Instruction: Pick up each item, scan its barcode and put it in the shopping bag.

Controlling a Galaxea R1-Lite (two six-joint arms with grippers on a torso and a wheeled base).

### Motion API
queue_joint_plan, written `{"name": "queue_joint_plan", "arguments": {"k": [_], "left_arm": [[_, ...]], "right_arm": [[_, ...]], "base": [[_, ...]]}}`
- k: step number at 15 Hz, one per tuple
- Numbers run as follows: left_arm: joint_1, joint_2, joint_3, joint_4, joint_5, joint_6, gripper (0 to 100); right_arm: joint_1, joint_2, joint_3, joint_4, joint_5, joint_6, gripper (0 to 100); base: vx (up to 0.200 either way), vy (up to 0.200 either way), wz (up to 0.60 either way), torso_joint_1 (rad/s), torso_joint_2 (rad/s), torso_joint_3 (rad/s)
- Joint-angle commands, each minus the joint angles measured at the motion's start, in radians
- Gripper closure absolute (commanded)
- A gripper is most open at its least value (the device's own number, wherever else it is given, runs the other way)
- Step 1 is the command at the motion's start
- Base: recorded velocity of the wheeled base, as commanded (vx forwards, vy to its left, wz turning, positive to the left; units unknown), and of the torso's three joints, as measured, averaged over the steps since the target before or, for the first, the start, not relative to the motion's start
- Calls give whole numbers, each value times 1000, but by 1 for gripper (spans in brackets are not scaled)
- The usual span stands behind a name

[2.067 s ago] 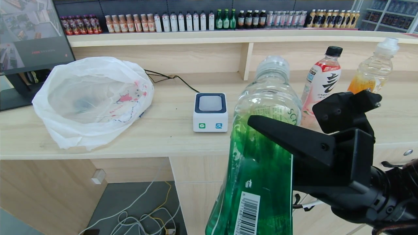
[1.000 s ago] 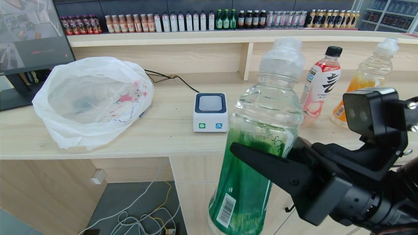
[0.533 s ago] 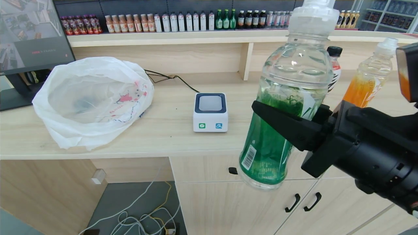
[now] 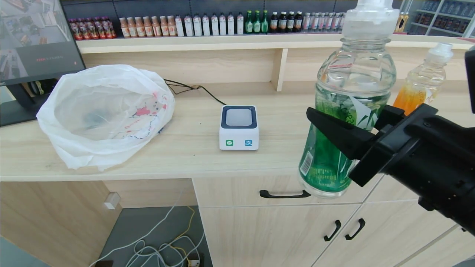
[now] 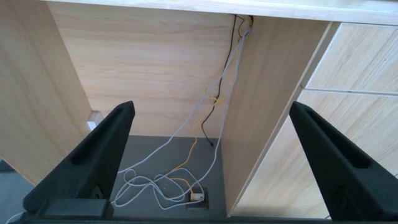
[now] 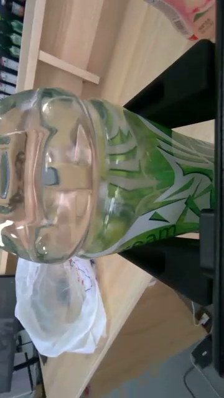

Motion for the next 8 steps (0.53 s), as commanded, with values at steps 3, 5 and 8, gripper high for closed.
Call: {"name": "queue_joint_plan", "arguments": {"k": [3,5,8], "left_arm": [[1,0,0,0,0,0,0],[-1,0,0,0,0,6,0],[-1,0,0,0,0,5,0]], "right_arm": [[2,8,-15,-18,-35,-44,100],[6,98,-12,-209,-36,-100,100],[8,183,-12,-419,-144,-113,100]], "base": [[0,0,0,0,0,0],[0,0,0,0,0,0],[0,0,0,0,0,0]]}}
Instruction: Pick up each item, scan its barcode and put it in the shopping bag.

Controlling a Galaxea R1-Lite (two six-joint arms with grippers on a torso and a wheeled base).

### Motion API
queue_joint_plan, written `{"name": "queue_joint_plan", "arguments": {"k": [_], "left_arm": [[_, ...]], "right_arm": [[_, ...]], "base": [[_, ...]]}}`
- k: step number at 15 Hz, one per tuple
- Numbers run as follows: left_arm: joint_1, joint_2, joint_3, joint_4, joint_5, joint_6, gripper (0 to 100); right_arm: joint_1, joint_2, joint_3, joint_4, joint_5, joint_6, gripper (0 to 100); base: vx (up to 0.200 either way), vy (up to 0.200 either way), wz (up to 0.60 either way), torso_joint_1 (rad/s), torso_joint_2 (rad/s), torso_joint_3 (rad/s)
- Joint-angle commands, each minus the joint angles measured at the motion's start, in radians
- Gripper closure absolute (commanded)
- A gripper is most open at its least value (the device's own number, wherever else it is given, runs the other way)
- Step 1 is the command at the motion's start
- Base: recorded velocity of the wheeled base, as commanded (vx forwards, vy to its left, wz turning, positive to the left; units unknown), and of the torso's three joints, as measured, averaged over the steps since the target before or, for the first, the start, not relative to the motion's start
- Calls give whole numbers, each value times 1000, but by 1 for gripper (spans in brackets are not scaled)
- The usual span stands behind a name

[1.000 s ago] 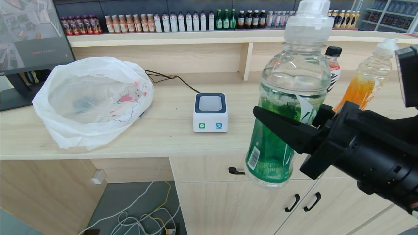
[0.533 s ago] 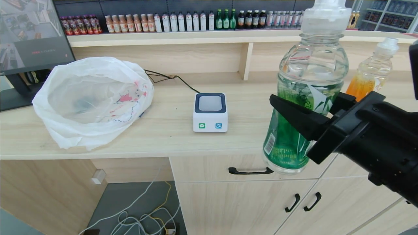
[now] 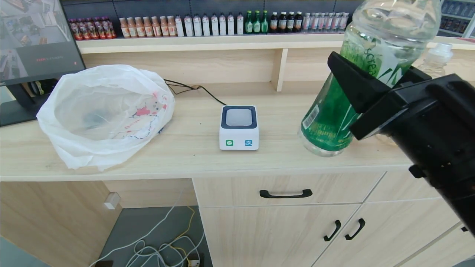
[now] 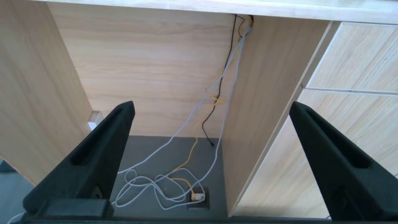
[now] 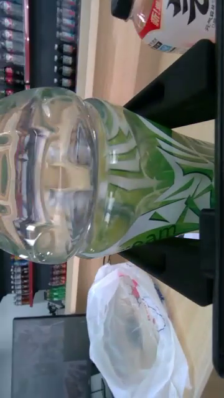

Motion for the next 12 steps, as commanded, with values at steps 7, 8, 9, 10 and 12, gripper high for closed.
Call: {"name": "queue_joint_plan", "arguments": {"k": [7,8,9,10,12], "left_arm": [[1,0,0,0,0,-4,0],[0,0,0,0,0,-4,0],[0,0,0,0,0,-4,0],[0,0,0,0,0,-4,0],[0,0,0,0,0,-10,0]], "right_arm": [[2,61,5,-14,-18,2,100],[2,63,5,-14,-18,5,100],[1,63,8,-14,-18,11,100],[1,64,13,-14,-18,16,100],[2,63,3,-12,-18,21,100]], "base": [[0,29,0,0,0,1],[0,200,0,2,2,2],[0,200,0,7,2,2],[0,200,0,2,2,7],[0,200,0,-7,2,5]]}}
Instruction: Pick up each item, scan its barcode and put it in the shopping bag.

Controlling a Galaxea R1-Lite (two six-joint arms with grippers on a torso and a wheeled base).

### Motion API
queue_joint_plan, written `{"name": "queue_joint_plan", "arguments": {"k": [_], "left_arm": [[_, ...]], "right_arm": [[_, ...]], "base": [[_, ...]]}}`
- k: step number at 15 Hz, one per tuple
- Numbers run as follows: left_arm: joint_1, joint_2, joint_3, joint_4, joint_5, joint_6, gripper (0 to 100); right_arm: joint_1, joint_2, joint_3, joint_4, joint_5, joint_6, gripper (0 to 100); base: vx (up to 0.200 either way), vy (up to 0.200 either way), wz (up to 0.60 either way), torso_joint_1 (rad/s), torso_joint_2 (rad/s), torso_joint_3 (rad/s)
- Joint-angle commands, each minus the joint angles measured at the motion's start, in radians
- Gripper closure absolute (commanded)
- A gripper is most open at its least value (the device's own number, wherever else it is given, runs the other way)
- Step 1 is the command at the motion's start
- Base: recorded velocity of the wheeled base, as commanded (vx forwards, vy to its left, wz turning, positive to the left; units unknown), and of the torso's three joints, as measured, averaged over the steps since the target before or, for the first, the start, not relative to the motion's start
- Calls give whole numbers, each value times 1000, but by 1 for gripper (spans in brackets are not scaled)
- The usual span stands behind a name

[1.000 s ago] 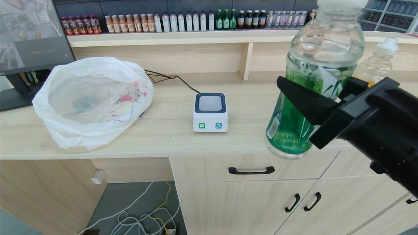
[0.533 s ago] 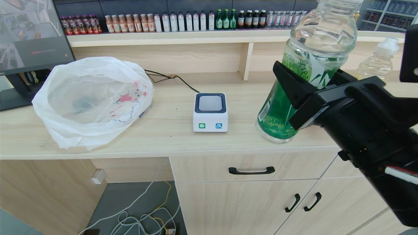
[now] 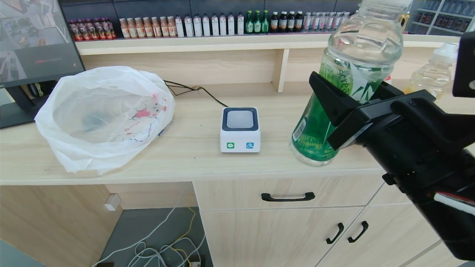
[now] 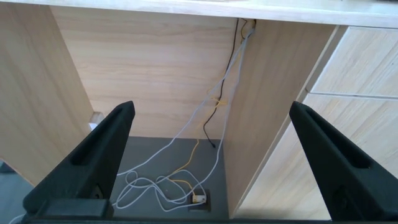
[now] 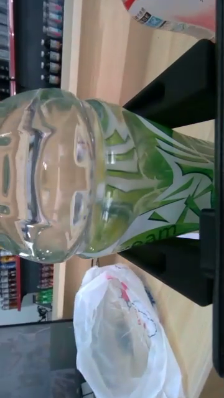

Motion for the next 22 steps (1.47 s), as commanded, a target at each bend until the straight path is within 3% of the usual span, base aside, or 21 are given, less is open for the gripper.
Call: {"name": "queue_joint_plan", "arguments": {"k": [1,10,13,16,22], "left_arm": [[-2,0,0,0,0,-1,0],[-2,0,0,0,0,2,0],[-2,0,0,0,-1,11,0],[-2,0,0,0,0,11,0],[-2,0,0,0,0,11,0]], "right_arm": [[2,2,-27,5,0,1,100],[-43,-30,-27,2,-1,4,100],[-98,-51,-4,3,2,-76,100],[-98,-38,-1,6,14,-96,100],[-135,-31,-95,61,83,-249,100]], "base": [[0,200,0,7,7,-17],[0,200,0,3,3,-1],[0,0,0,0,0,0],[0,0,0,0,0,0],[0,0,0,0,0,0]]}}
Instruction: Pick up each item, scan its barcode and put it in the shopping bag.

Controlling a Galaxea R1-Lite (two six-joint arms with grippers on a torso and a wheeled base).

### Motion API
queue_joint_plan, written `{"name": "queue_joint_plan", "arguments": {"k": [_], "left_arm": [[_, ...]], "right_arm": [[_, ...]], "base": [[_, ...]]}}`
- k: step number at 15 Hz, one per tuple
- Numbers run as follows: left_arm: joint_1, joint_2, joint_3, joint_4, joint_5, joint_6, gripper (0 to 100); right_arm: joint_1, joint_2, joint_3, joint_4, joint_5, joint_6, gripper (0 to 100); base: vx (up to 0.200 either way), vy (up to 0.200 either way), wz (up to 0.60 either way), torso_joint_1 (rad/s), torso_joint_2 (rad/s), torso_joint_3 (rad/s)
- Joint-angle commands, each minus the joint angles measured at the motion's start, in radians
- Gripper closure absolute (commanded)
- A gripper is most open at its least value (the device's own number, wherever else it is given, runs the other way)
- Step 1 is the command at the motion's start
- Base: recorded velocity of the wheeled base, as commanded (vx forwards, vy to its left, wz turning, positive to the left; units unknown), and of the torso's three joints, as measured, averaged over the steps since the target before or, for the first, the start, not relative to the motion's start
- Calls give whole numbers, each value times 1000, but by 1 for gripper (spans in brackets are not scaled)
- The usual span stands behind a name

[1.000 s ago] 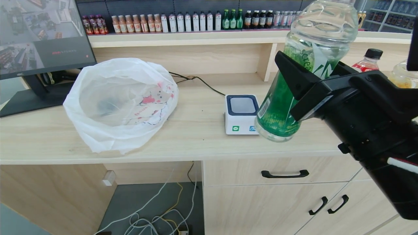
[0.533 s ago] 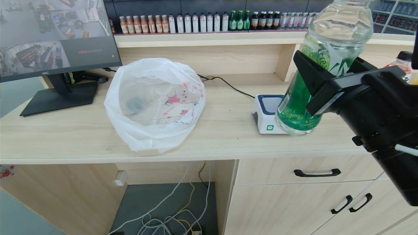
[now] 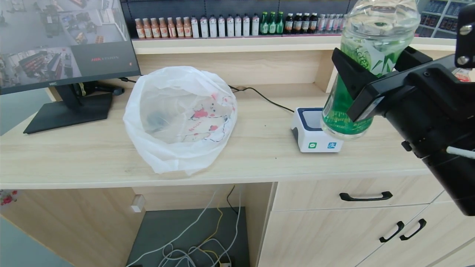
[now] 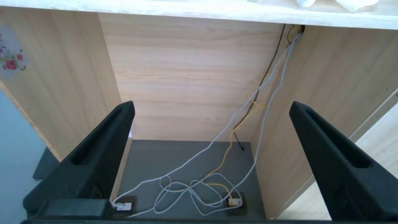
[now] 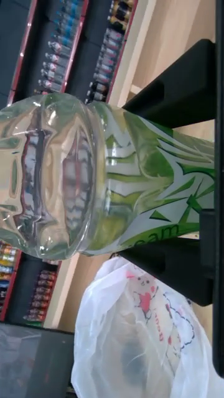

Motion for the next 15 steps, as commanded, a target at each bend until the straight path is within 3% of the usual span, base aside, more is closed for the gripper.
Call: {"name": "queue_joint_plan", "arguments": {"k": [1,4,8,9,15], "left_arm": [[-1,0,0,0,0,0,0],[-1,0,0,0,0,0,0],[1,0,0,0,0,0,0],[-1,0,0,0,0,0,0],[1,0,0,0,-1,0,0]], "right_arm": [[-4,2,-39,31,14,-7,100],[-33,5,-96,98,68,-32,100],[-108,22,-164,236,246,-101,100],[-153,22,-164,258,339,-146,100],[-303,36,-273,463,675,-314,100]], "base": [[0,0,0,0,0,0],[0,0,0,0,0,0],[0,0,0,0,0,0],[0,0,0,0,0,0],[0,0,0,0,0,0]]}}
